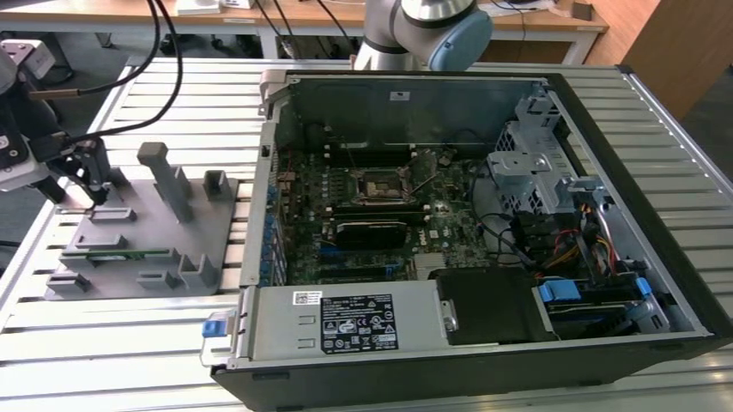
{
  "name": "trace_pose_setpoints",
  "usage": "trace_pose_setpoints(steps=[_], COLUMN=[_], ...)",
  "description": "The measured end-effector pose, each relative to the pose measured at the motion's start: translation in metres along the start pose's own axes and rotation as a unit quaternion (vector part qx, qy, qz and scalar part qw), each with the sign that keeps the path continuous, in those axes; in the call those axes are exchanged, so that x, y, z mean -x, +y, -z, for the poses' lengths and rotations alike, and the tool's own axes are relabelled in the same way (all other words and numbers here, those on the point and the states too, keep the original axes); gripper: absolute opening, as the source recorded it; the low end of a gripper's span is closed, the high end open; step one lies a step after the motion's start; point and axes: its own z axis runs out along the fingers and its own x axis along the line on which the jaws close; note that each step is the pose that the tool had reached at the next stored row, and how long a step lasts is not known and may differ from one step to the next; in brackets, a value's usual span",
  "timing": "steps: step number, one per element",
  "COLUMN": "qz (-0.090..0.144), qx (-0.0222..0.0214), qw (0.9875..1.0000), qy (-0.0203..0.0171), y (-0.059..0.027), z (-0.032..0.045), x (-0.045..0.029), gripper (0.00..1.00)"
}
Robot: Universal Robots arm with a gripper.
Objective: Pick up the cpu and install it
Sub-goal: 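Pick up the cpu and move it towards the insertion slot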
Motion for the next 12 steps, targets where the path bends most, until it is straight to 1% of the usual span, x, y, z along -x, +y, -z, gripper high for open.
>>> trace_pose_setpoints(steps=[12], qz=[0.000], qx=[0.0000], qw=[1.0000], qy=[0.0000], y=[0.0005], z=[0.0055], x=[0.0000], gripper=[0.54])
